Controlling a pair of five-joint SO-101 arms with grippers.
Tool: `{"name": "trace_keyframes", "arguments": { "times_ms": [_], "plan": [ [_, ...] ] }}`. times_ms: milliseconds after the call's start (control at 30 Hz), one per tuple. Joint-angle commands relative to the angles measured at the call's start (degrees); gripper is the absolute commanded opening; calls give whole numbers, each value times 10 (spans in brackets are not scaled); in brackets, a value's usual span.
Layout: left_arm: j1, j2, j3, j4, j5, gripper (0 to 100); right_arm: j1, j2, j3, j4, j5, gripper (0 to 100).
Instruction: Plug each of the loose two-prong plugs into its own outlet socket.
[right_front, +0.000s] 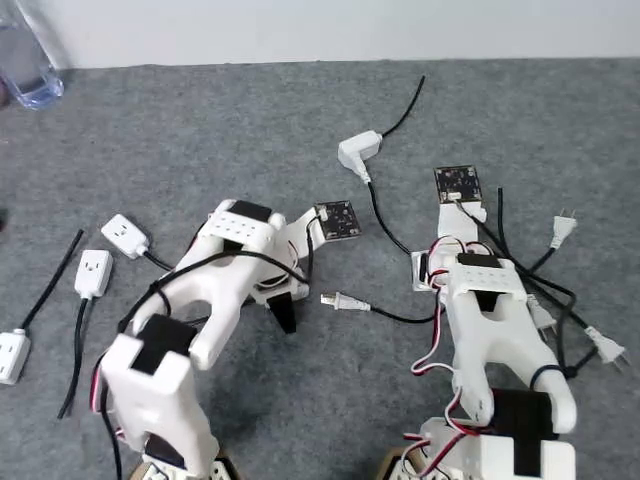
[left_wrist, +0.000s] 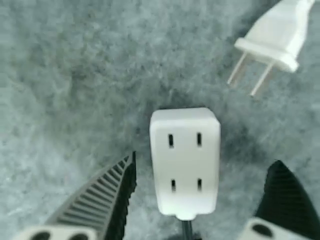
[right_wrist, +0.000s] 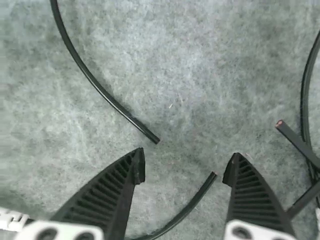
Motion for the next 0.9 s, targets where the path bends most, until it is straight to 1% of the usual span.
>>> {"name": "trace_keyframes", "arguments": {
  "times_ms": [0, 233, 333, 567, 633, 733, 800, 867],
  "plan": [
    [2, 4, -37, 31, 4, 383, -6, -1, -40, -9, -3, 259],
    [-3, 4, -36, 35, 6, 376, -7, -1, -39, -10, -3, 259],
    [4, 4, -36, 49, 5, 308, -7, -1, -39, -11, -3, 259],
    [19, 4, -36, 55, 4, 99, -7, 36, -57, -17, -2, 259],
    [19, 4, -36, 55, 4, 66, -6, 42, -67, -6, -2, 259],
    [19, 4, -36, 56, 4, 43, -4, 44, -69, -5, -2, 259],
    [20, 4, -36, 74, 3, 32, -4, 44, -69, -5, -2, 259],
    [25, 4, -36, 105, -23, 13, -4, 44, -69, -7, -2, 259]
  ]
}}
